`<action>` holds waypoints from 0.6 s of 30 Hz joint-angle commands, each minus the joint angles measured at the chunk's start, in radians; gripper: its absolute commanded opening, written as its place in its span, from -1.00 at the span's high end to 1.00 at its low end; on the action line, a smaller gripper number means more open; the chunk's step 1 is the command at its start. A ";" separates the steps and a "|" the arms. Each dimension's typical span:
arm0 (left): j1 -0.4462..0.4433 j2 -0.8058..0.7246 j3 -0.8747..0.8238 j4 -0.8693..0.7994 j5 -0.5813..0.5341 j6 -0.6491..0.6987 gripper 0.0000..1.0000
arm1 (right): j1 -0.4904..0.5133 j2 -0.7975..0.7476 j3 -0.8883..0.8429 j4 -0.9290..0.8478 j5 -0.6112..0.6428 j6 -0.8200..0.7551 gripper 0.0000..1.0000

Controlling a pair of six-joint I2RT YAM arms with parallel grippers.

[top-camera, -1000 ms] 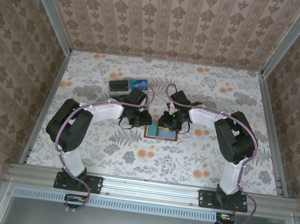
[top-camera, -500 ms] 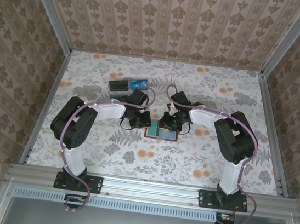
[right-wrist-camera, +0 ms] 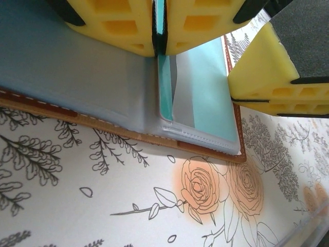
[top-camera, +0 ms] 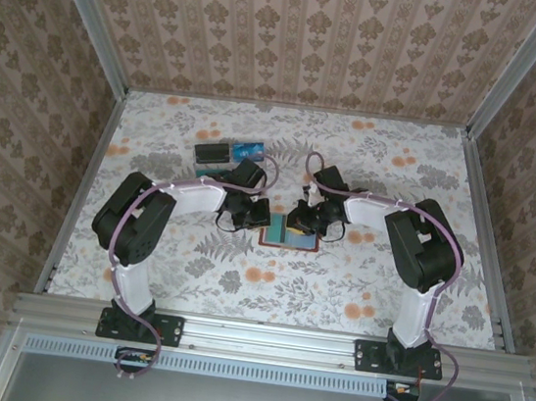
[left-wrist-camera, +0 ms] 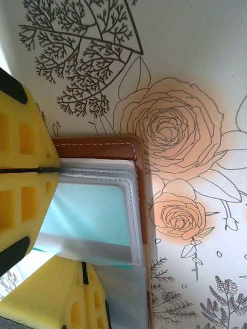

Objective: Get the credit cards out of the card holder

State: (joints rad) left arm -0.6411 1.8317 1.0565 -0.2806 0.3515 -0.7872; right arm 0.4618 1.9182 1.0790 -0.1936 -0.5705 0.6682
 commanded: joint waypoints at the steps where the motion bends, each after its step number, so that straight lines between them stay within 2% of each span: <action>1: -0.015 0.050 -0.018 -0.042 -0.011 -0.010 0.83 | 0.007 -0.002 -0.043 0.147 -0.118 0.037 0.68; 10: -0.013 0.058 -0.024 -0.045 -0.016 -0.024 0.80 | -0.020 -0.066 -0.128 0.316 -0.205 0.088 0.66; 18: -0.006 0.055 -0.034 -0.047 -0.021 -0.029 0.79 | -0.023 -0.077 -0.145 0.318 -0.189 0.088 0.72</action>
State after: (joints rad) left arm -0.6399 1.8339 1.0550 -0.2832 0.3370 -0.7975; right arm 0.4271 1.8721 0.9409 0.0650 -0.6933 0.7422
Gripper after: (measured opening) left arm 0.104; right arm 0.141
